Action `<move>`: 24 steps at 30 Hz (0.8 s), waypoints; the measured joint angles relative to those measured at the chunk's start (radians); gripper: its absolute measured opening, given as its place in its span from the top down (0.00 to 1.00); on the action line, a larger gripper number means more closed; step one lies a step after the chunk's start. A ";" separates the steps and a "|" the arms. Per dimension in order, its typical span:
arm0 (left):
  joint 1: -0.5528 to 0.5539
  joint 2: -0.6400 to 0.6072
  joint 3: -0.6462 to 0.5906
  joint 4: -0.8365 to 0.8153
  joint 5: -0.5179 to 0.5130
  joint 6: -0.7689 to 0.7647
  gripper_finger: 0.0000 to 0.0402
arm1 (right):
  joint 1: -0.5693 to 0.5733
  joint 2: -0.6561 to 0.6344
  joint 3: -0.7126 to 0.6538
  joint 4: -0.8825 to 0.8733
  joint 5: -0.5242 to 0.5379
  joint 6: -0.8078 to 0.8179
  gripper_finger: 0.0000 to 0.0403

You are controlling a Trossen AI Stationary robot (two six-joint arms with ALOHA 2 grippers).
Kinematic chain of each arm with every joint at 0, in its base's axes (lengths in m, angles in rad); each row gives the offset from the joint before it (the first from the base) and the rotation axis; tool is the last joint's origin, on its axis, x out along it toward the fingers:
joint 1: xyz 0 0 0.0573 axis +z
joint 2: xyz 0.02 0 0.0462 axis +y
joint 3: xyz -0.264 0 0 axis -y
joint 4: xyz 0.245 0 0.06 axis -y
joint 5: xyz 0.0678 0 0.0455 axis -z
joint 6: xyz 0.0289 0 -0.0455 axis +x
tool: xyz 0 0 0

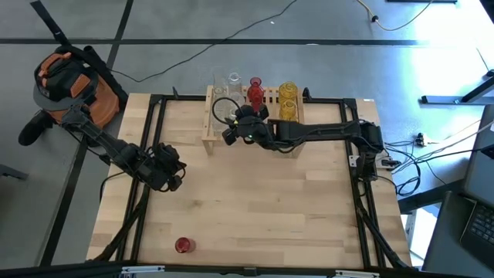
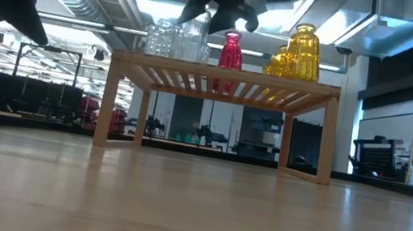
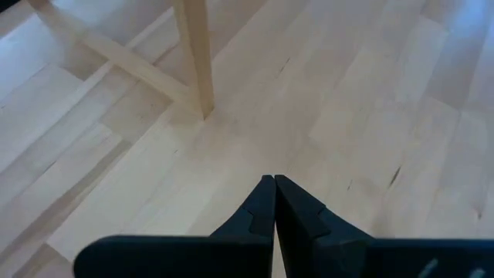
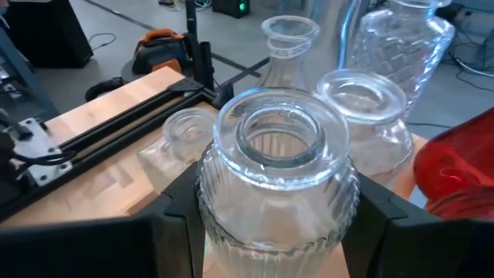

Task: Sort vases onto shelf
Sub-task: Put the transparent vase on the shelf aligned with the other transparent vases, then put the red vase on the shelf align with the other red vases

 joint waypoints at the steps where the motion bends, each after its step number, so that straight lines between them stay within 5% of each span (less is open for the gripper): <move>1: 0.000 -0.008 -0.005 0.000 0.000 0.000 1.00 | -0.004 0.000 0.000 0.003 -0.003 -0.002 0.57; 5: 0.000 -0.037 -0.021 0.000 -0.001 0.002 1.00 | -0.012 0.000 0.000 0.012 -0.023 -0.008 0.53; 10: 0.000 -0.056 -0.025 0.000 -0.007 0.004 1.00 | -0.011 -0.001 0.002 0.027 -0.025 0.000 0.22; 13: 0.000 -0.057 -0.025 0.001 -0.013 0.005 1.00 | -0.010 -0.003 0.017 0.021 -0.025 -0.001 0.12; 21: 0.000 -0.056 -0.025 0.006 -0.012 0.003 1.00 | -0.010 -0.005 0.185 -0.101 -0.017 -0.077 0.17; 24: 0.000 -0.058 -0.025 0.017 0.090 0.041 1.00 | -0.006 -0.005 0.298 -0.230 -0.036 -0.083 0.22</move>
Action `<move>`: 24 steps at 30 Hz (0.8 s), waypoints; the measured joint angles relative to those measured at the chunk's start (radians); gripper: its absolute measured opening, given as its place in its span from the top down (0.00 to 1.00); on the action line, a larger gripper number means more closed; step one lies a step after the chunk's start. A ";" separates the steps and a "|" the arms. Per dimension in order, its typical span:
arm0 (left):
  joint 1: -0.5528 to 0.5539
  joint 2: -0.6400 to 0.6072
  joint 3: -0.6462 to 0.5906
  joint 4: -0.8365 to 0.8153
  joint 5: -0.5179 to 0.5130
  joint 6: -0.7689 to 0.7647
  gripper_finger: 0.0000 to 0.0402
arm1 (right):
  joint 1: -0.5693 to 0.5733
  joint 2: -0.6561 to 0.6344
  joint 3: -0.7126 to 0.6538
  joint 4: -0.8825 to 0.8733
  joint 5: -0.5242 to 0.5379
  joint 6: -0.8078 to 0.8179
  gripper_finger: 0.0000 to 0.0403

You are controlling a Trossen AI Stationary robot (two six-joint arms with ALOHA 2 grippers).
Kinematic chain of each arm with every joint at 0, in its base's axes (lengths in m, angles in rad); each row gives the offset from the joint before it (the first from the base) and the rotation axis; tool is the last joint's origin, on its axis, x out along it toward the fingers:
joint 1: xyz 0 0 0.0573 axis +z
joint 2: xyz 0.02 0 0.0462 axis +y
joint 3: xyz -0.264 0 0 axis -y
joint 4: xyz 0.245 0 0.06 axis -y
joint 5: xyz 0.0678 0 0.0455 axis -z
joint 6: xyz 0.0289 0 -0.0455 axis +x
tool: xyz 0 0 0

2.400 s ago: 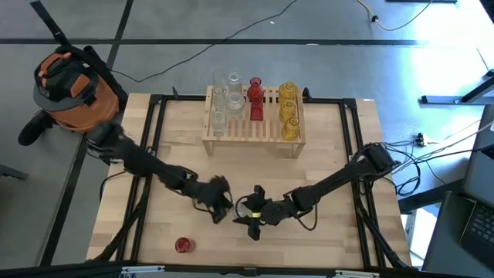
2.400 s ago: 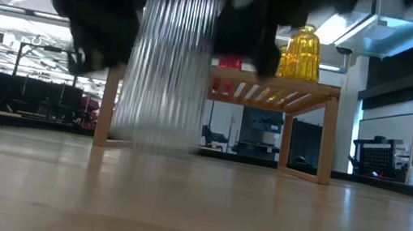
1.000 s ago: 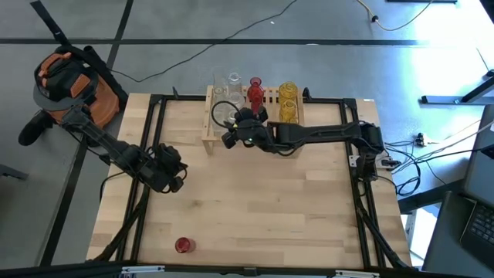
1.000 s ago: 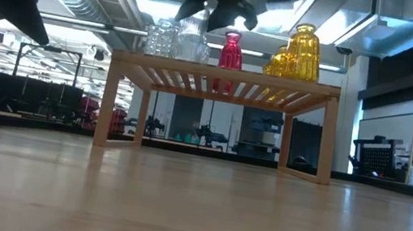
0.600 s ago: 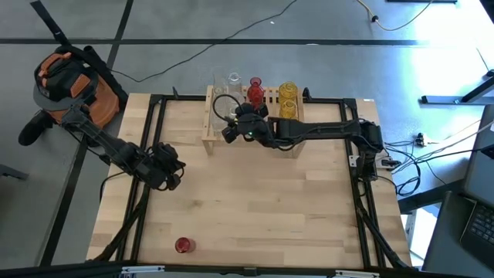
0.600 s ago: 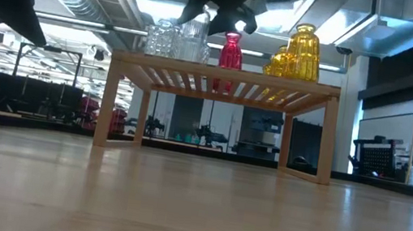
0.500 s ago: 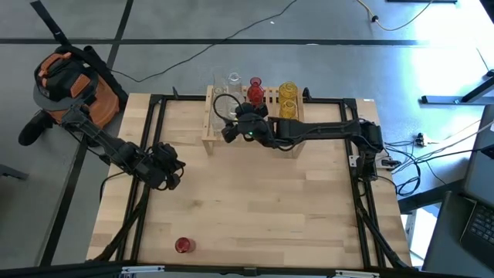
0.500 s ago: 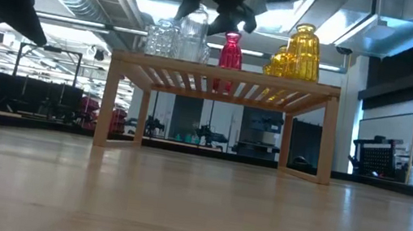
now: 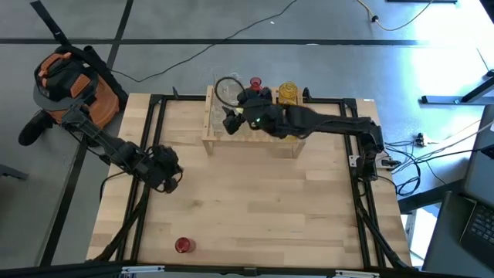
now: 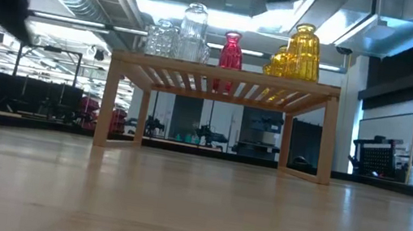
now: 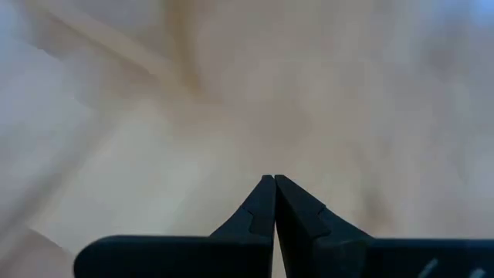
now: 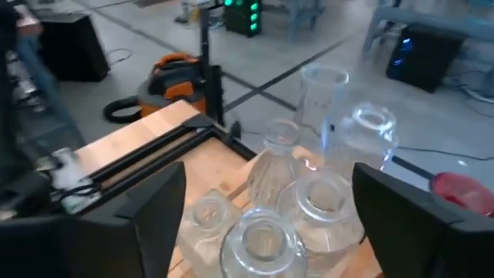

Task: Sort vases onto shelf
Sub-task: Put the red vase on the shelf align with the other red vases

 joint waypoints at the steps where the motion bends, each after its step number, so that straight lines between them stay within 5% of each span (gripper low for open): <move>1: 0.000 -0.004 0.000 0.000 0.096 0.031 1.00 | 0.004 -0.001 0.041 -0.046 -0.023 -0.001 0.23; 5: -0.024 -0.010 0.000 0.012 0.604 0.075 1.00 | 0.012 -0.004 0.184 -0.250 -0.185 -0.005 0.28; 8: -0.088 -0.019 0.000 0.150 0.826 0.048 1.00 | 0.028 -0.004 0.241 -0.394 -0.373 -0.005 0.30; 14: -0.276 0.042 0.002 0.529 0.768 -0.046 1.00 | 0.116 -0.002 0.248 -0.694 -0.486 0.007 0.34; 19: -0.370 0.221 0.000 0.562 0.889 -0.418 1.00 | 0.221 0.000 0.194 -0.779 -0.431 0.066 0.37; 24: -0.416 0.419 0.000 0.861 0.877 -0.506 1.00 | 0.312 -0.004 0.138 -0.722 -0.337 0.049 0.39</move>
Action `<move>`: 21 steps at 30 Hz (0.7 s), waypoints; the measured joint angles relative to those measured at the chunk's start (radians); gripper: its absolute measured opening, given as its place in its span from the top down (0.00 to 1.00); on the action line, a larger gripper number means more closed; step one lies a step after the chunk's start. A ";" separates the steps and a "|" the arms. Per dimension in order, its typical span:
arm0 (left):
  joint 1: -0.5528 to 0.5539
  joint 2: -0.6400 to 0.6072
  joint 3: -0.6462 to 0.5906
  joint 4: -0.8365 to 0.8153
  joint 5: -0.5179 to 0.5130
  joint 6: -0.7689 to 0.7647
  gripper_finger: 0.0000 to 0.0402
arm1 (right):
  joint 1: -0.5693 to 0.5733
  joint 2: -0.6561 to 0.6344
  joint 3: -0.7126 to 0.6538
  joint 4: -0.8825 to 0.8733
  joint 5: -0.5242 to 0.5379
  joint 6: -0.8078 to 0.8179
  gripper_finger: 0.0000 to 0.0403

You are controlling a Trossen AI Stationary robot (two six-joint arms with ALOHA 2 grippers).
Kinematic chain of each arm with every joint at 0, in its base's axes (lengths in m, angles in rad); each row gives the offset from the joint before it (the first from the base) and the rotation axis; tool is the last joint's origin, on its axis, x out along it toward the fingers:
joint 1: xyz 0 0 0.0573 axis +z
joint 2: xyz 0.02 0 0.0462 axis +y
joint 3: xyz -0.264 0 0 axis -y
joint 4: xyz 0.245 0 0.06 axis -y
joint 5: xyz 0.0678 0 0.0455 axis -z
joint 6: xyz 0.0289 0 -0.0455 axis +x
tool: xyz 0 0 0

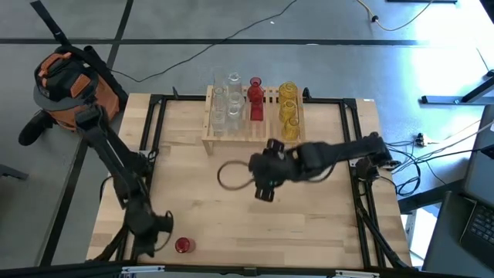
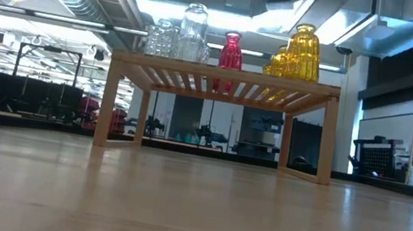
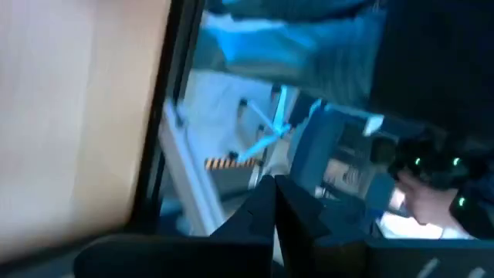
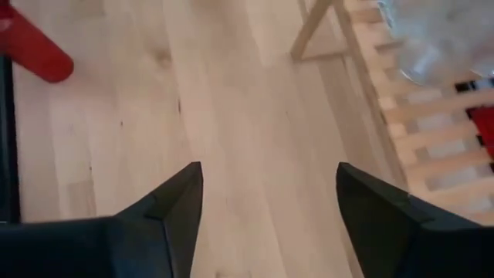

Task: Sort vases onto shelf
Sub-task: Put the red vase on the shelf align with the other red vases

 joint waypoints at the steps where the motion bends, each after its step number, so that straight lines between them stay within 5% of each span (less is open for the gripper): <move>1: 0.001 0.039 0.000 0.042 -0.020 0.000 1.00 | 0.011 0.000 -0.017 0.019 0.017 -0.005 0.40; 10: 0.010 0.307 0.000 0.143 -0.219 0.026 1.00 | 0.023 0.002 -0.213 0.303 -0.029 -0.051 0.42; 14: 0.036 0.406 0.000 0.195 -0.266 0.036 1.00 | 0.024 0.002 -0.327 0.495 -0.162 -0.078 0.42; 21: 0.131 0.496 0.000 0.342 -0.504 0.054 1.00 | 0.026 0.002 -0.543 0.758 -0.476 -0.106 0.42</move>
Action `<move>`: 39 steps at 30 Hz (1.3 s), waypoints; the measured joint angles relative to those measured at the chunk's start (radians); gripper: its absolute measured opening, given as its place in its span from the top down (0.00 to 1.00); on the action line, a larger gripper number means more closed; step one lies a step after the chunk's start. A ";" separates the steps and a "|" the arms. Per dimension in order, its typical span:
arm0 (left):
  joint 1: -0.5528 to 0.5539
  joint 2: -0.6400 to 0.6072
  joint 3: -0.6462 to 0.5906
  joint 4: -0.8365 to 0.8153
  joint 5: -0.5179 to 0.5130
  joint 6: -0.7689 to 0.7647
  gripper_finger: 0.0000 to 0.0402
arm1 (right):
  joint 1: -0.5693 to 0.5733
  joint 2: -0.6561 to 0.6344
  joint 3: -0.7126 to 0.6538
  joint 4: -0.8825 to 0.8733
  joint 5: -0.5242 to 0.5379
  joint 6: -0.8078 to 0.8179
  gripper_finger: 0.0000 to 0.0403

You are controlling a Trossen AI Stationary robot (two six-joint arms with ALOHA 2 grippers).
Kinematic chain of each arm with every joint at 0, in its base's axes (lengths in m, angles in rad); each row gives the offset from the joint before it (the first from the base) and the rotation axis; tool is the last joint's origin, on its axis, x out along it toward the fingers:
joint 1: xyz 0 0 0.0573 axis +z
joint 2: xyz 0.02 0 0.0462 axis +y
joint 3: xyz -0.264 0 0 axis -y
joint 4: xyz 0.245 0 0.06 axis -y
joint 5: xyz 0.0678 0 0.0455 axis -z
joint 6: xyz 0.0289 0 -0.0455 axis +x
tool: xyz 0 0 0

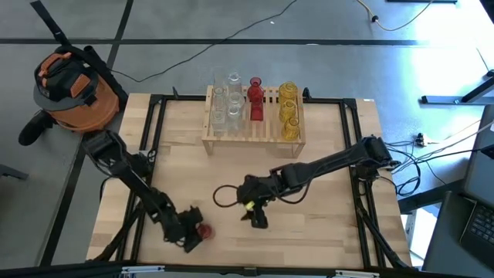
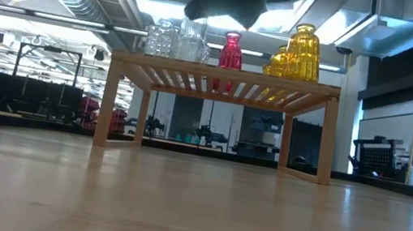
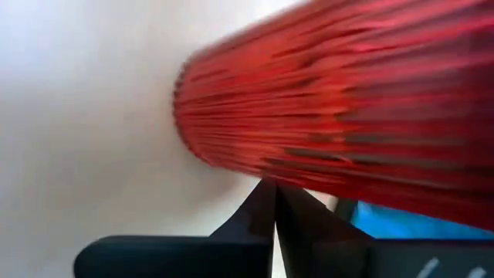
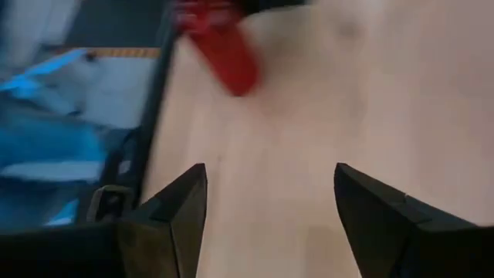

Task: Sort vases onto shelf
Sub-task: Put the red vase on the shelf align with the other red vases

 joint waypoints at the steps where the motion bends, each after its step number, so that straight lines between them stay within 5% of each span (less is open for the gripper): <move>1: 0.020 0.004 0.000 -0.002 -0.031 0.006 1.00 | 0.000 0.000 -0.029 0.042 -0.035 -0.002 0.42; 7: 0.189 0.005 0.000 0.026 -0.120 0.140 1.00 | 0.000 0.001 -0.170 0.232 -0.061 -0.030 0.42; 15: 0.422 0.005 0.000 0.110 -0.061 0.317 1.00 | -0.009 0.000 -0.245 0.356 0.255 -0.084 0.42; 19: 0.487 0.005 0.000 0.149 0.010 0.375 1.00 | -0.038 0.022 -0.248 0.388 0.307 -0.073 0.40; 30: 0.483 0.005 0.000 0.152 0.098 0.414 1.00 | -0.093 0.129 -0.248 0.543 0.262 0.007 0.34; 36: 0.448 0.005 0.000 0.150 0.113 0.395 1.00 | -0.092 0.157 -0.248 0.596 0.289 0.021 0.52; 39: 0.422 0.002 0.000 0.150 0.107 0.384 1.00 | -0.092 0.157 -0.248 0.592 0.296 0.050 0.52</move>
